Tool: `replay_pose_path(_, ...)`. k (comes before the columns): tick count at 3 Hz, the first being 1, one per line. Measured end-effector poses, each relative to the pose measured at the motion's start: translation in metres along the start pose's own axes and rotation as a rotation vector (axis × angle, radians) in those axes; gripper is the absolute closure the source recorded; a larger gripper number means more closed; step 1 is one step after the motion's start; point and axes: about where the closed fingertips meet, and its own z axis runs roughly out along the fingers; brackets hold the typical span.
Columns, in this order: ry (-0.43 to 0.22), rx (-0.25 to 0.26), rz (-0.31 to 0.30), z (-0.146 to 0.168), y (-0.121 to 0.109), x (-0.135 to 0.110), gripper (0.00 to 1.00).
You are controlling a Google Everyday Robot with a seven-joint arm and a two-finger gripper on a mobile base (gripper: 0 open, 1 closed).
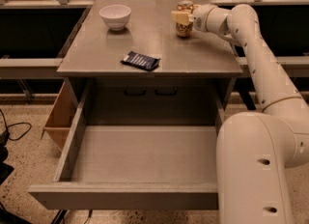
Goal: Place orange can into top drawer
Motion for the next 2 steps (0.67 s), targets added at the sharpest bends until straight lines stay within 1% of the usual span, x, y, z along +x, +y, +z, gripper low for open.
replay_pose_path(1,0.008,-0.019,-0.069,-0.021,0.009,-0.028,1.00)
replay_pose_path(2,-0.055,0.003,-0.149,-0.089,0.024,-0.101,1.00)
